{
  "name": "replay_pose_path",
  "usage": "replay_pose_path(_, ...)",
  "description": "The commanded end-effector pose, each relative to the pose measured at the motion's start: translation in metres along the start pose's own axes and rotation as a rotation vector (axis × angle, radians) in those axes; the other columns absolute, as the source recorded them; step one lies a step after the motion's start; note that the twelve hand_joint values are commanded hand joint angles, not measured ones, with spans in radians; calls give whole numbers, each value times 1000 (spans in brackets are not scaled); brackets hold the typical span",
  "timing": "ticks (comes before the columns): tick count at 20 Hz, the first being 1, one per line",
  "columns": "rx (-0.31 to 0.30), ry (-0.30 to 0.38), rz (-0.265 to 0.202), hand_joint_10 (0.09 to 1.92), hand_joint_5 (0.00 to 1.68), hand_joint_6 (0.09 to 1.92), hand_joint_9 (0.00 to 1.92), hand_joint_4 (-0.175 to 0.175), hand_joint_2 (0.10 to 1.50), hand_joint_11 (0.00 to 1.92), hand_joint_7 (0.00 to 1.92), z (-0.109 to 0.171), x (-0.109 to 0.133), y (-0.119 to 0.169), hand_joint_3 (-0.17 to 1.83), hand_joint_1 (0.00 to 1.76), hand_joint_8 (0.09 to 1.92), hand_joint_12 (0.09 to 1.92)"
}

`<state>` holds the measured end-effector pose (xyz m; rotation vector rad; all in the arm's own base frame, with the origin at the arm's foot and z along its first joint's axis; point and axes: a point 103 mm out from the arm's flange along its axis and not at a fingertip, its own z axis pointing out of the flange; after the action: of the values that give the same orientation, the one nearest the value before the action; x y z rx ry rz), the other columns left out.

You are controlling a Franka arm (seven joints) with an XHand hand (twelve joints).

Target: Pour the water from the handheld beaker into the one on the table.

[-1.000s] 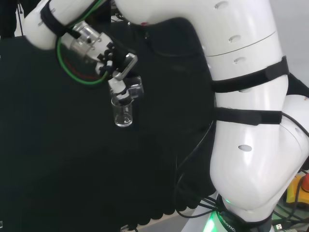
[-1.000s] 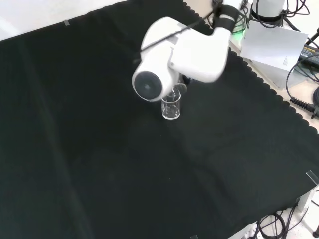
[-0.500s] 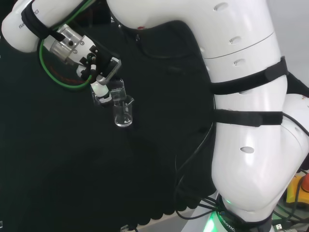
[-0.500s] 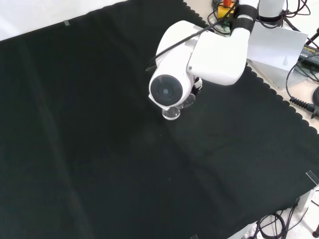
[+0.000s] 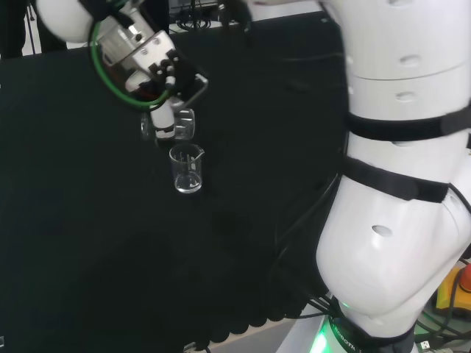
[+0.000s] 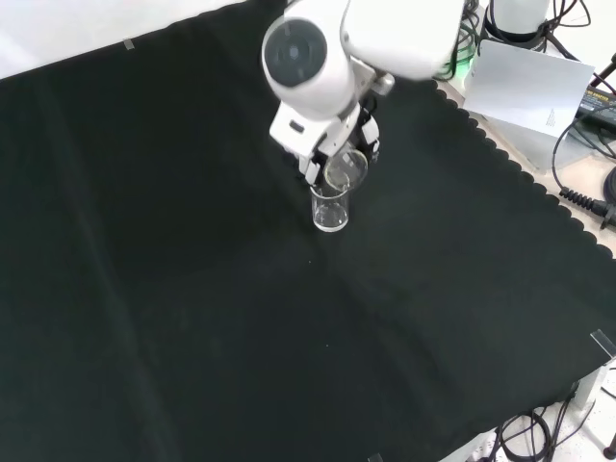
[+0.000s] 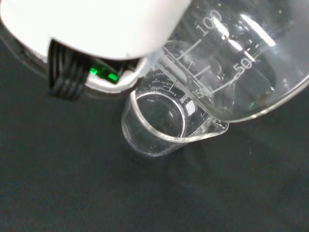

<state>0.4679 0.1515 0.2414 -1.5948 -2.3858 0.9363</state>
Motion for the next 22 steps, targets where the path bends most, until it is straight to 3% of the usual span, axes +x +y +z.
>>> replay_pose_path(1,-225,171,-31,759,1167,876,1531,-175,631,1266,1224,6,-39,-10,766,1306,854,750)
replay_pose_path(7,-340,250,-98,754,1166,874,1528,-175,635,1261,1222,12,-47,-6,758,1306,852,746)
replay_pose_path(9,-373,311,-116,752,1165,873,1527,-175,637,1260,1222,19,-57,-1,755,1306,852,744)
replay_pose_path(11,-400,360,-120,750,1164,872,1525,-175,640,1259,1221,24,-62,3,751,1305,850,742)
replay_pose_path(16,-451,487,-109,732,1166,857,1523,-175,653,1263,1222,48,-101,9,723,1306,836,728)
replay_pose_path(17,-456,507,-109,729,1166,857,1527,-171,605,1267,1282,49,-103,11,793,1312,800,726)
replay_pose_path(22,-498,543,-106,706,1171,862,1532,-162,511,1276,1394,58,-120,22,931,1324,728,713)
